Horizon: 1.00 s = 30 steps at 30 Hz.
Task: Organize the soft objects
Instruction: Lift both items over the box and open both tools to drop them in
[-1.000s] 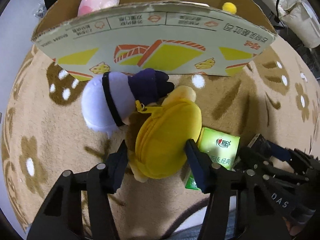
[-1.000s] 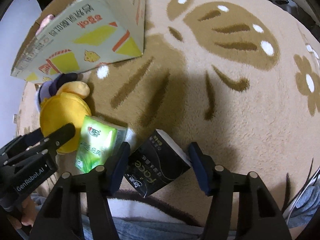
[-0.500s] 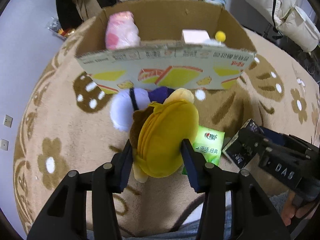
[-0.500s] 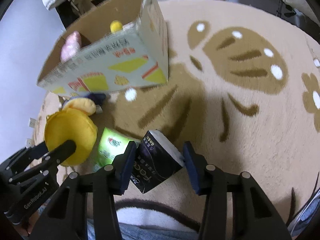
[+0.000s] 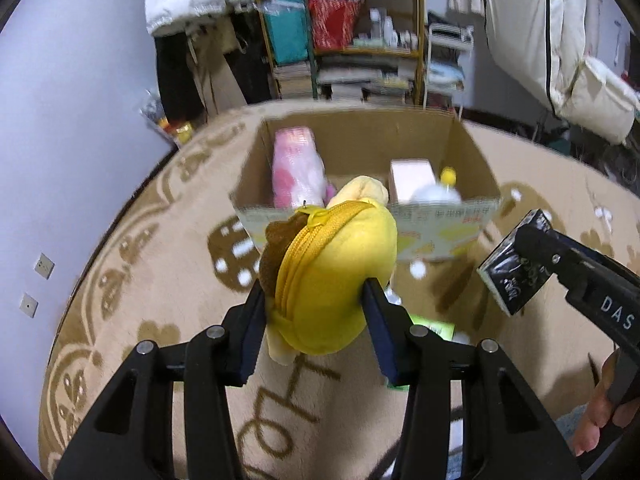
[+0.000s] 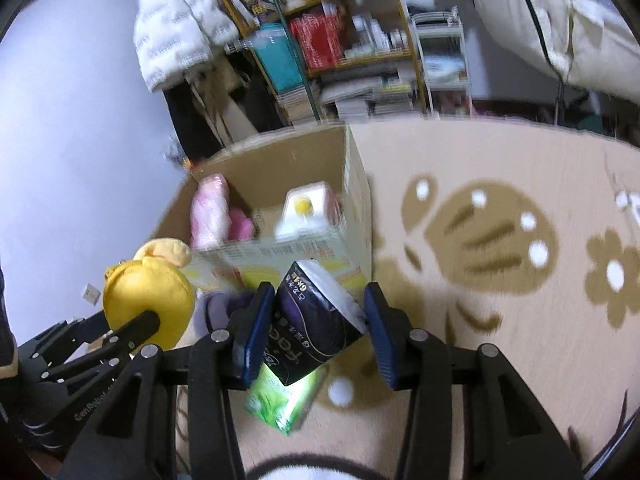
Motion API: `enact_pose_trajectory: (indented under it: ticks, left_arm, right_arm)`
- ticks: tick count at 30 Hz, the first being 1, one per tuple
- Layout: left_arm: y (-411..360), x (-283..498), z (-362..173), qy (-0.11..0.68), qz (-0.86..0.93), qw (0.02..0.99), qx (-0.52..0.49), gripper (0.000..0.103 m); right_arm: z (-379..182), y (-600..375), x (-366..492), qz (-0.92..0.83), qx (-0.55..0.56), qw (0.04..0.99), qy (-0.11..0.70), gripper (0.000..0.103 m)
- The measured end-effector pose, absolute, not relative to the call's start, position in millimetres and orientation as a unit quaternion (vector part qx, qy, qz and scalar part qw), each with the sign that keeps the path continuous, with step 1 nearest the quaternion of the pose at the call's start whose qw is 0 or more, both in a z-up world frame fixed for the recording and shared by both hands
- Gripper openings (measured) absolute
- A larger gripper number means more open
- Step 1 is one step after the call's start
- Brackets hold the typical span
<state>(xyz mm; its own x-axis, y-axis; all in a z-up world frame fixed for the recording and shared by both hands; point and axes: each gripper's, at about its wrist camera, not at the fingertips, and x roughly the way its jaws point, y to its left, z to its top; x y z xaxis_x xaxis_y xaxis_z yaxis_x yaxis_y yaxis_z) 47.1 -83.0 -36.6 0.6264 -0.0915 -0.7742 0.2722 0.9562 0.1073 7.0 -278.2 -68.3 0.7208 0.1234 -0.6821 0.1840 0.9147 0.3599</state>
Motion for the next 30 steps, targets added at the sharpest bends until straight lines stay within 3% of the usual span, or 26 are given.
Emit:
enact_pose_trajectory:
  ticks: [11,30]
  left_arm:
    - [-67.8,64.0,9.1,0.322,-0.077,0.938,0.100,0.046]
    - [-86.9,121.3,-5.1,0.288,-0.077,0.943,0.146,0.046]
  right_arm:
    - [-22.9,-265.4,22.2,-0.005,0.159,0.946,0.282,0.048]
    - [-26.5,-259.6,72.0,0.016,0.092,0.957,0.276,0.048]
